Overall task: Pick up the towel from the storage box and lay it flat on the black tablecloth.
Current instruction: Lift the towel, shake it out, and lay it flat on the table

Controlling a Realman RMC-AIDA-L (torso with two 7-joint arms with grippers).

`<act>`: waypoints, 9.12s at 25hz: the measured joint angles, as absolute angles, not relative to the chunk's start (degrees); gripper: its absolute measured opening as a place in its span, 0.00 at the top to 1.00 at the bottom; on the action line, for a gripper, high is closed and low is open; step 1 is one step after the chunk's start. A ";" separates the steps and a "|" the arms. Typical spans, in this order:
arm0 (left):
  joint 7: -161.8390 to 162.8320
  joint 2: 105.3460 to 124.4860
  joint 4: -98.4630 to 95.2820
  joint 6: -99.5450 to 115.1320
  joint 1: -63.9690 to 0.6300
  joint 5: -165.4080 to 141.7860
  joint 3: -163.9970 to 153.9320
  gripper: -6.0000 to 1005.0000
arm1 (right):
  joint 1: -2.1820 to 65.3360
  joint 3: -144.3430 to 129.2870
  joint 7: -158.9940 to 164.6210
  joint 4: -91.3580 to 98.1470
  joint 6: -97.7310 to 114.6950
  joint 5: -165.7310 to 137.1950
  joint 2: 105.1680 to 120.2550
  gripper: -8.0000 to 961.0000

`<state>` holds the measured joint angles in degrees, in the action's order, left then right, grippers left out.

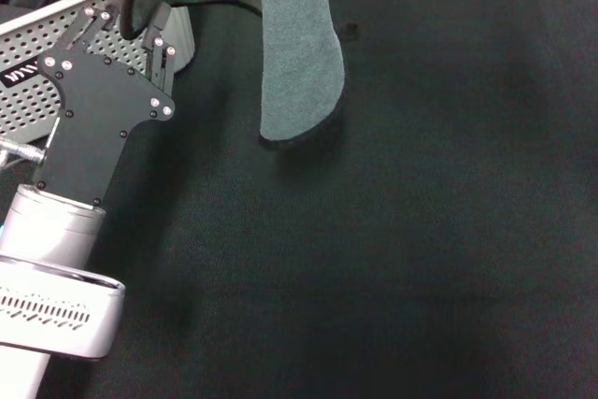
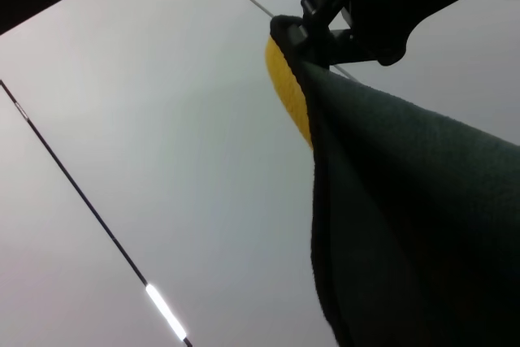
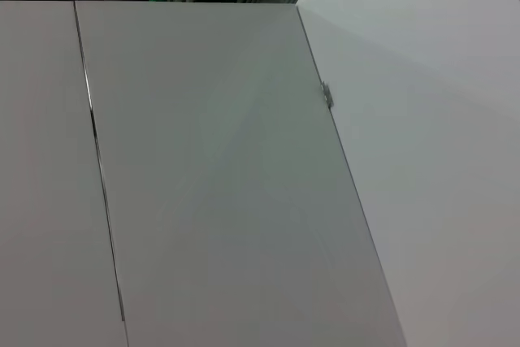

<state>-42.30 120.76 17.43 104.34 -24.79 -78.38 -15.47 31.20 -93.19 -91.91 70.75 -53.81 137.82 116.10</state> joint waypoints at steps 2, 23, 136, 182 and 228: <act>-41.97 120.73 17.44 104.35 -24.62 -78.54 -15.57 0.67 | 31.20 -93.05 -91.92 70.75 -53.72 137.82 116.10 0.93; -25.61 120.29 15.35 106.94 -23.60 -79.16 -18.60 0.97 | 27.79 -92.63 -91.52 70.21 -55.95 135.50 115.56 0.92; 88.14 119.49 -35.61 64.94 -34.13 -114.93 -36.11 0.98 | 44.12 -72.95 -95.68 40.50 -47.92 72.85 115.87 0.89; 93.04 110.51 -43.36 116.70 -18.52 -84.62 -53.46 0.97 | 1.54 -74.20 -88.75 94.77 -88.61 105.74 115.34 0.88; 102.22 110.10 -38.37 82.28 -28.31 -119.37 -38.36 0.96 | 40.96 -71.01 -96.38 38.56 -65.06 80.17 114.57 0.87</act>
<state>102.22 110.10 -38.37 82.28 -28.31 -119.37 -38.36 40.96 -71.01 -96.38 38.56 -65.06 80.17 114.57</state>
